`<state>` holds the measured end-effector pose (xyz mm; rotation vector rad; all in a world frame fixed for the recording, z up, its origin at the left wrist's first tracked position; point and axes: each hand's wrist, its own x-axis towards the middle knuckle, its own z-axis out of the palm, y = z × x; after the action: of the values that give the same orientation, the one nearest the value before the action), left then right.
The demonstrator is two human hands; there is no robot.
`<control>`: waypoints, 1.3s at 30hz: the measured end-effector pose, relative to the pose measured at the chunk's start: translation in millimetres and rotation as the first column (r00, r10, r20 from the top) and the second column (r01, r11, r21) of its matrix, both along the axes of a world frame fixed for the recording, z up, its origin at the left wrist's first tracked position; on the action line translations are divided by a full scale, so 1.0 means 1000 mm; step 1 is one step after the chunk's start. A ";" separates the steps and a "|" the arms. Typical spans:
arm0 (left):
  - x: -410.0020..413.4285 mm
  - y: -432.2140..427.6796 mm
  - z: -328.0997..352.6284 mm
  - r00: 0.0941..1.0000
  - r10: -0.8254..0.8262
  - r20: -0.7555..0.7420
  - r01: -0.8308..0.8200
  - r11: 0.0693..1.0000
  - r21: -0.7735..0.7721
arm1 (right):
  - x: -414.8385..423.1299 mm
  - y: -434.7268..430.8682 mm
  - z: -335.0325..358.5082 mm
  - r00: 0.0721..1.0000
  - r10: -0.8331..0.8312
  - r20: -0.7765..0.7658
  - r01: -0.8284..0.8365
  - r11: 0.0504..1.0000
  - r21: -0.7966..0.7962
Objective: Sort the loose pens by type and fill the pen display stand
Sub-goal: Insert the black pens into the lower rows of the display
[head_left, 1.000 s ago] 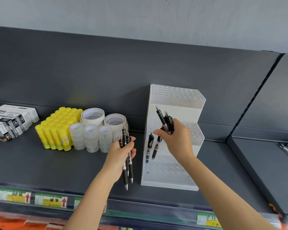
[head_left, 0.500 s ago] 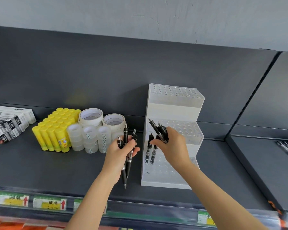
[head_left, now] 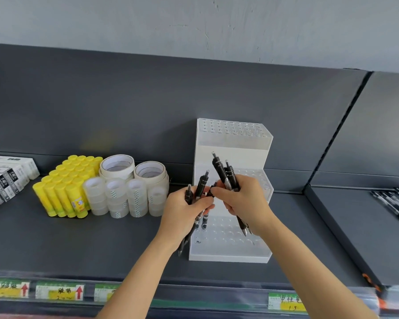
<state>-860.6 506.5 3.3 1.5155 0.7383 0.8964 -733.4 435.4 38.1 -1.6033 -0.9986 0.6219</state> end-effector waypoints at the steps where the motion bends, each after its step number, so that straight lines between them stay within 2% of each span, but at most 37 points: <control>1: 0.000 0.001 -0.002 1.000 0.015 0.002 -0.015 1.000 -0.004 | 0.003 -0.001 0.001 1.000 -0.028 -0.008 0.028 0.999 0.017; 4: -0.004 0.005 -0.004 0.996 0.080 0.035 -0.079 0.996 -0.030 | 0.016 -0.003 0.010 0.988 -0.150 0.025 0.148 0.985 0.088; 7: -0.009 0.008 -0.004 0.984 0.179 -0.016 -0.178 0.983 0.041 | 0.026 -0.005 0.020 0.965 -0.209 0.160 0.191 0.974 0.122; 9: -0.011 0.011 -0.005 0.979 0.202 -0.023 -0.201 0.979 0.018 | 0.027 -0.004 0.019 0.938 -0.233 0.256 0.217 0.972 0.090; 12: -0.012 0.012 -0.005 0.984 0.177 0.016 -0.176 0.982 -0.064 | 0.020 -0.001 0.011 0.889 -0.221 0.400 0.231 0.973 0.025; 20: -0.018 0.013 -0.007 0.979 0.204 -0.014 -0.204 0.966 -0.162 | 0.009 0.005 -0.013 0.889 -0.112 0.444 0.165 0.983 -0.082; 27: -0.018 0.013 -0.004 0.985 0.166 -0.051 -0.169 0.984 -0.051 | 0.007 0.004 -0.029 0.939 -0.147 0.310 0.163 0.986 -0.026; 30: -0.016 0.015 -0.005 0.989 0.143 -0.041 -0.144 0.990 -0.013 | 0.010 -0.002 -0.025 0.966 -0.232 0.117 0.229 0.973 0.040; 33: -0.014 0.015 -0.006 0.986 0.149 -0.072 -0.145 0.988 0.061 | 0.015 -0.005 -0.018 0.950 -0.298 -0.096 0.305 0.950 0.065; 36: -0.013 0.013 -0.007 0.973 0.210 -0.100 -0.195 0.971 0.141 | 0.020 -0.005 -0.013 0.887 -0.295 -0.355 0.331 0.943 0.042; 39: -0.012 0.015 -0.011 0.956 0.273 -0.105 -0.255 0.954 0.160 | 0.024 -0.004 -0.012 0.814 -0.289 -0.503 0.348 0.937 0.026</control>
<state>-872.4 521.1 -7.2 1.6376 1.0045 1.0803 -709.8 431.5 26.4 -1.3645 -0.3630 0.6776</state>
